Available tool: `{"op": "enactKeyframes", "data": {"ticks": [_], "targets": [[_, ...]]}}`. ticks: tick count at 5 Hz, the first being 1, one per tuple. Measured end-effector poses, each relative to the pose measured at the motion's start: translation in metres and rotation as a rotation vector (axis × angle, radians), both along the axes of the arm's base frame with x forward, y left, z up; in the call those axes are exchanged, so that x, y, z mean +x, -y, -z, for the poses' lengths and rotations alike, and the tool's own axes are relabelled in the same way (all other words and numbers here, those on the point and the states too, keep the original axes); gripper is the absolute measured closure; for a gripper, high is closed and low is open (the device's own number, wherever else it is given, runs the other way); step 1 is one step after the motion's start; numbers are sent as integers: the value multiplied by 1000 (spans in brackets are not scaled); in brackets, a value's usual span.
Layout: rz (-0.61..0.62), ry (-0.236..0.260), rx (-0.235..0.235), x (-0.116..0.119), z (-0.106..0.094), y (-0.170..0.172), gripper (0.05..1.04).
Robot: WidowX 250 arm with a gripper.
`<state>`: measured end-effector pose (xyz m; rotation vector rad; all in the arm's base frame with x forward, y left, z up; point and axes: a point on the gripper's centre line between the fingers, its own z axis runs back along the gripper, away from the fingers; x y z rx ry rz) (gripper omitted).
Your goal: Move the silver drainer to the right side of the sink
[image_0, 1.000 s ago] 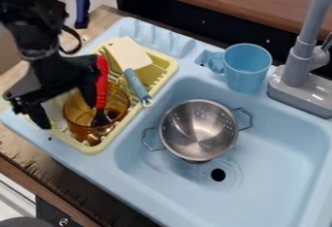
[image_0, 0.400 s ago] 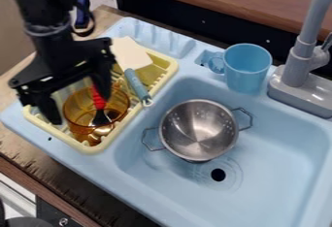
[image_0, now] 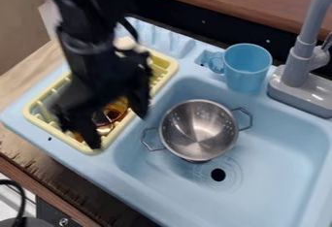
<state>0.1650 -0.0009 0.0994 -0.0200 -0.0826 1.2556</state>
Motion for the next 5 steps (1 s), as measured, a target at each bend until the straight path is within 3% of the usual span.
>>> {"op": "enactKeyframes", "data": {"ticks": [1, 2, 3, 4, 5], "targets": [[-83, -38, -11, -5, 14, 28, 101], [-178, -69, 19, 0, 31, 50, 101], [-307, -32, 10, 10, 42, 60, 101], [-372, 19, 30, 23, 46, 61, 101], [-410, 73, 21, 29, 47, 60, 101]]}}
